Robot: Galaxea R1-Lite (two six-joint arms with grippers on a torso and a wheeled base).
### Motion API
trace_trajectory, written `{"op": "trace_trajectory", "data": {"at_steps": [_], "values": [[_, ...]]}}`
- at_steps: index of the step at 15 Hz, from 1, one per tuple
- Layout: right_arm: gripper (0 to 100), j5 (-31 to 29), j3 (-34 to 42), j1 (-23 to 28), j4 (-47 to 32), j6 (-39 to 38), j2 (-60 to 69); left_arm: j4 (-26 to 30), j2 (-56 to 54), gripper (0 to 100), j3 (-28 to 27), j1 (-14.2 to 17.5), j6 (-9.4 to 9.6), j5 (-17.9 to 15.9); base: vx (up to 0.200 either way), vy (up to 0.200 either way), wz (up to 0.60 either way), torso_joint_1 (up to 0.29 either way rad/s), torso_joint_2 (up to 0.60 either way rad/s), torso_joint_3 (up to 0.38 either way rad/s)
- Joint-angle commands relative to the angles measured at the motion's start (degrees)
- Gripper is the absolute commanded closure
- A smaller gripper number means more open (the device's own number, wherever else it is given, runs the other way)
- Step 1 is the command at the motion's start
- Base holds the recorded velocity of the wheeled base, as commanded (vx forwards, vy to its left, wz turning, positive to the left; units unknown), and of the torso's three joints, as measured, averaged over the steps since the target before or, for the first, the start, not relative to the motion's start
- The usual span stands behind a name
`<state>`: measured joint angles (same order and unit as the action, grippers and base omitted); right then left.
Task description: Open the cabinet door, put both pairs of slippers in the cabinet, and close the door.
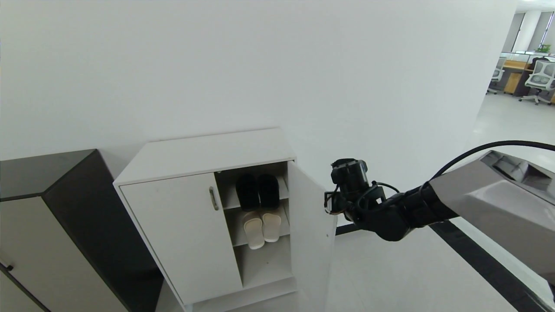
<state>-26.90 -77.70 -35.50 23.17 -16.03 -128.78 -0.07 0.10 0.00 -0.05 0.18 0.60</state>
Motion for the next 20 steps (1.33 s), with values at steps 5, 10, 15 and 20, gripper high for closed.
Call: {"op": "trace_trajectory", "data": {"at_steps": [5, 10, 15, 20], "values": [[100, 0.01, 13.1, -7.39, 8.73, 2.76, 9.78, -0.01, -0.01, 100, 0.0, -0.04, -0.01, 0.11, 0.0, 0.0, 0.0, 0.0, 0.0, 0.0], [100, 0.1, 17.59, -9.24, 14.0, 4.34, 10.04, -0.01, -0.01, 100, 0.0, 0.05, -0.01, 0.11, 0.0, 0.0, 0.0, 0.0, 0.0, 0.0], [100, 0.36, 17.85, -9.85, 14.0, 4.34, 9.95, -0.01, -0.01, 100, 0.0, 0.05, -0.01, 0.02, 0.0, 0.0, 0.6, 0.005, 0.0, 0.003], [100, 1.59, 19.96, -9.85, 16.38, 4.34, 9.51, -0.01, -0.01, 100, 0.0, 0.05, -0.01, 0.02, 0.0, 0.0, 0.36, 0.002, 0.0, 0.002]]}}
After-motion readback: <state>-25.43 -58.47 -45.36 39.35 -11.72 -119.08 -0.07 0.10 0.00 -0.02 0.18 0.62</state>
